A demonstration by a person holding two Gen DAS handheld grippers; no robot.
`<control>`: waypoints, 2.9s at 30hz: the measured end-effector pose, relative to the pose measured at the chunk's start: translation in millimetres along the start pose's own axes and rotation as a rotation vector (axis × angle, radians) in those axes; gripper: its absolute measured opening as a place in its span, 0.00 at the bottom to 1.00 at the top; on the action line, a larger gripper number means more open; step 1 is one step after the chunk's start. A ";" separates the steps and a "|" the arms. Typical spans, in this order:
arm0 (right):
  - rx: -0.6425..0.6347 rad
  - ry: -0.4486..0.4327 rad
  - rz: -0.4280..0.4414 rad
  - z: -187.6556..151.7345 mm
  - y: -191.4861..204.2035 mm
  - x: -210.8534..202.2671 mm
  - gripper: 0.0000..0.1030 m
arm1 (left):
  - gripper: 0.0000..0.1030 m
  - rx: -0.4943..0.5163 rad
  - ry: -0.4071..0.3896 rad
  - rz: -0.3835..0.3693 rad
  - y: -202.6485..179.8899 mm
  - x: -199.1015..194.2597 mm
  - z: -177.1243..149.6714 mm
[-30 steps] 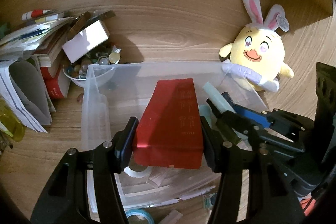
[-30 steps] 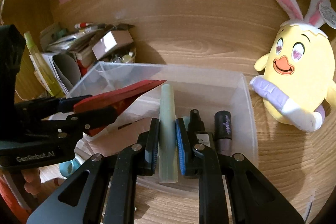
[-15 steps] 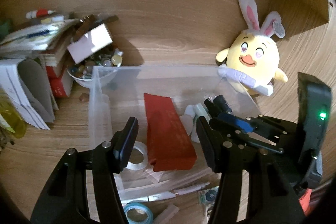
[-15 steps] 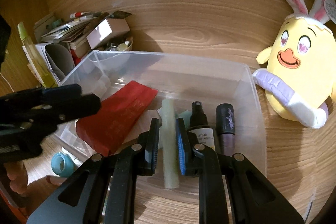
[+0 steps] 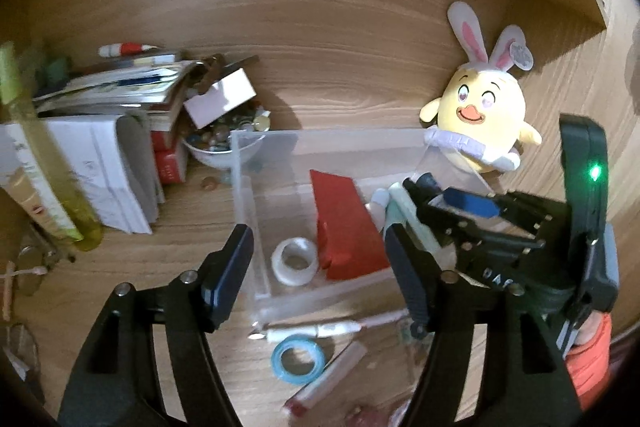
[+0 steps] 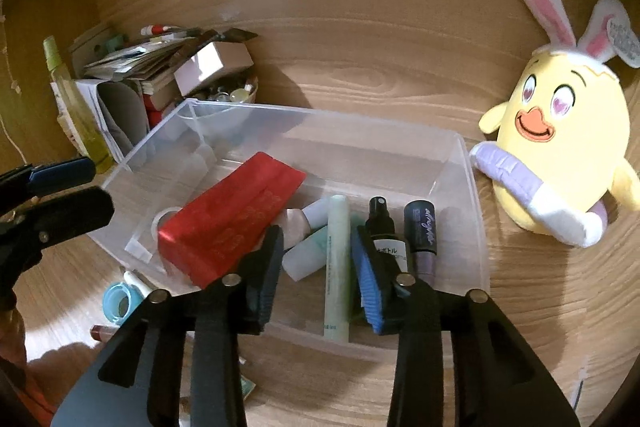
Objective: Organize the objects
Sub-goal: 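Open both grippers and withdraw them from the clear box, then grasp the red-capped white tube with the left gripper while the right grasps the small brown cylinder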
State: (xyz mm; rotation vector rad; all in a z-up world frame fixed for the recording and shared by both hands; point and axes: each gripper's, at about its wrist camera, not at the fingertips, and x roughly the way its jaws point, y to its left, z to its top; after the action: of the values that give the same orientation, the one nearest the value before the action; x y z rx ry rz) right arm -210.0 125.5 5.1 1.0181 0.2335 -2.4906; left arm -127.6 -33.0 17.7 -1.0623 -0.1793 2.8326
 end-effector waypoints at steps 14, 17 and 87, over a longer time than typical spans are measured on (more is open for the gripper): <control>-0.004 -0.064 0.019 -21.7 10.5 -50.2 0.63 | 0.79 0.034 0.028 0.026 7.2 -19.9 -38.3; -0.005 -0.065 0.020 -32.1 14.1 -56.9 0.64 | 0.79 0.042 0.055 0.030 7.7 -17.6 -51.4; -0.029 -0.108 0.097 -56.2 24.1 -85.8 0.12 | 0.14 0.081 0.010 -0.102 -26.6 -37.2 -61.0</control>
State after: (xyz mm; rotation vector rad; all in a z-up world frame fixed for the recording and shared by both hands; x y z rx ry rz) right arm -109.5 150.0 25.1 0.8597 0.1813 -2.4382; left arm -57.9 -7.8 0.1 -1.0199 -0.1138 2.7188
